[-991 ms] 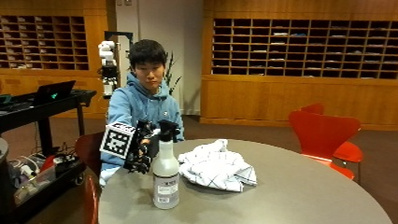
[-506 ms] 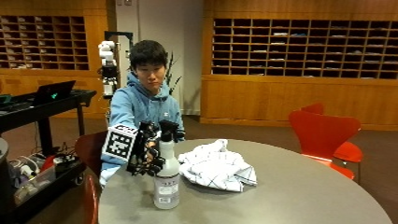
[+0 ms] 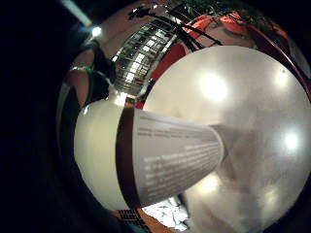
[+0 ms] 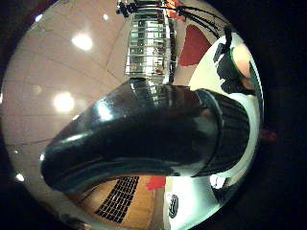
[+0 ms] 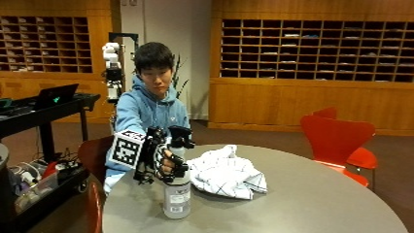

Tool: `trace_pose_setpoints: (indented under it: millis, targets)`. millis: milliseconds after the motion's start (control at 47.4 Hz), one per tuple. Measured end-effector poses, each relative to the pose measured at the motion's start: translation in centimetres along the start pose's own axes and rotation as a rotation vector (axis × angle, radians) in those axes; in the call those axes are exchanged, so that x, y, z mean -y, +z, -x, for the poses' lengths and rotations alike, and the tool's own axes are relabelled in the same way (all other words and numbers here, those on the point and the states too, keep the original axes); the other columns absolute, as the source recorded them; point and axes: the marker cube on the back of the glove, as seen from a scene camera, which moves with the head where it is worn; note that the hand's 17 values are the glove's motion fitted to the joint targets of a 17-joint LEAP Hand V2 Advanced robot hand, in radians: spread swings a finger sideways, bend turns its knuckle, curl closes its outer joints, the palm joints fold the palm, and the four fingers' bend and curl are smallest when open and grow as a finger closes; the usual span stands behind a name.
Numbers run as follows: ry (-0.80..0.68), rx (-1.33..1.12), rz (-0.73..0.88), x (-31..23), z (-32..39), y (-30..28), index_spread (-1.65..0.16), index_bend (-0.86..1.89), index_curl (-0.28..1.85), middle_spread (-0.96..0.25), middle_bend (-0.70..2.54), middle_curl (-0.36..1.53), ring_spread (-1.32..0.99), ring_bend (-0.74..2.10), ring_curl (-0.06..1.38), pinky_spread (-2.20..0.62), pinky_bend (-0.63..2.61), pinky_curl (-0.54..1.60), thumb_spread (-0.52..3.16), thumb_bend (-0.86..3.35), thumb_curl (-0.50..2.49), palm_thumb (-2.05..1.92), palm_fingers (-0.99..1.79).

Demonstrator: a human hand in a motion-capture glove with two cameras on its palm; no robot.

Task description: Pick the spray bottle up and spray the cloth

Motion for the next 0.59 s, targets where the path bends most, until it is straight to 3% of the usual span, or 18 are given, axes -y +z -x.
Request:
trace_pose_setpoints:
  millis: [591]
  targets:
    - [-0.044,-0.003,0.051,1.2,0.8,3.1,-0.22,0.27,0.44,-0.14,0.54,0.48,-0.18,0.52,0.41,-0.06,0.18,0.28,0.54,-0.03,0.61,0.9,1.3]
